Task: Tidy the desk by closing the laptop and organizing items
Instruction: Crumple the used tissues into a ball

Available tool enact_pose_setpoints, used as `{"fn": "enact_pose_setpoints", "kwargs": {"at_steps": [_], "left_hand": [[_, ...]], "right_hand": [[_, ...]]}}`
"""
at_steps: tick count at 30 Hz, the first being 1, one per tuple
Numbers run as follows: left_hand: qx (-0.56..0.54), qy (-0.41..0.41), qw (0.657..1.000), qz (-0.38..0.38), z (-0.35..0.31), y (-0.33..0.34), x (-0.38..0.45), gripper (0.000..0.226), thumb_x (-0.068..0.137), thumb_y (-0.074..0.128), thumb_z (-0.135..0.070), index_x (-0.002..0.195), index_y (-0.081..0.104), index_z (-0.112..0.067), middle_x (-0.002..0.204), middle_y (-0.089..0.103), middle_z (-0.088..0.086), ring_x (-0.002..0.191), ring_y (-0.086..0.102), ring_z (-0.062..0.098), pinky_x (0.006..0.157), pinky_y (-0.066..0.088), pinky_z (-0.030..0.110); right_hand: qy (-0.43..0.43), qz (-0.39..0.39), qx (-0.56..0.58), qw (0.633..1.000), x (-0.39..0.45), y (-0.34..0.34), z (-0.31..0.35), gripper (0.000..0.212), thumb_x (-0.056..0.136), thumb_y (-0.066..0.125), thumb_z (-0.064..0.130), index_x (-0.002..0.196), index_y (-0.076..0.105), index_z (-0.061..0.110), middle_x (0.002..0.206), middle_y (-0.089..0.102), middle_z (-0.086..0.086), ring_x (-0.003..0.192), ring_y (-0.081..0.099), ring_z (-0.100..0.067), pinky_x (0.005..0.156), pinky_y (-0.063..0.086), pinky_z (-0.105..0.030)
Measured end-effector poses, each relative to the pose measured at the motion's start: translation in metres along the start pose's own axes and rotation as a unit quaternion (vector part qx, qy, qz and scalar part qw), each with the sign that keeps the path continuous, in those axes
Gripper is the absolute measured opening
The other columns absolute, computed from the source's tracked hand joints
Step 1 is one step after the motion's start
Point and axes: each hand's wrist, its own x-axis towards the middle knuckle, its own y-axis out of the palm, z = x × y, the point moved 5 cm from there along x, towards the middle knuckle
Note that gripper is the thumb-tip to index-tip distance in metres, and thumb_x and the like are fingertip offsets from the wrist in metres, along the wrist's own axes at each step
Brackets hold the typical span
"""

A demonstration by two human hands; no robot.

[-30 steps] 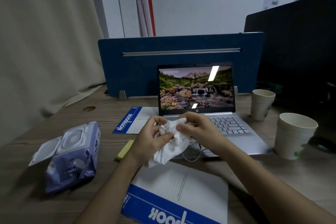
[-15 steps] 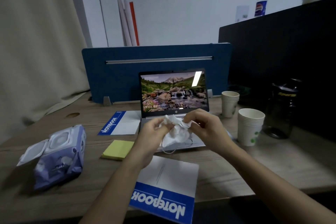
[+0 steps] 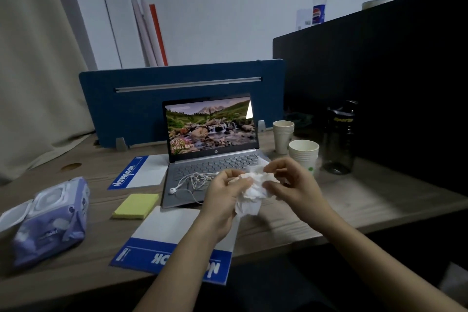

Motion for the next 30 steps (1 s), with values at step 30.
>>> {"fn": "enact_pose_setpoints", "kwargs": {"at_steps": [30], "left_hand": [[0.295, -0.197, 0.924, 0.147, 0.340, 0.161, -0.071, 0.032, 0.079, 0.079, -0.029, 0.101, 0.060, -0.014, 0.084, 0.066, -0.003, 0.068, 0.060, 0.008, 0.061, 0.047, 0.024]], "right_hand": [[0.377, -0.146, -0.009, 0.915, -0.303, -0.160, -0.206, 0.018, 0.084, 0.070, -0.002, 0.078, 0.065, 0.014, 0.069, 0.065, -0.005, 0.066, 0.069, -0.023, 0.063, 0.060, -0.039]]}}
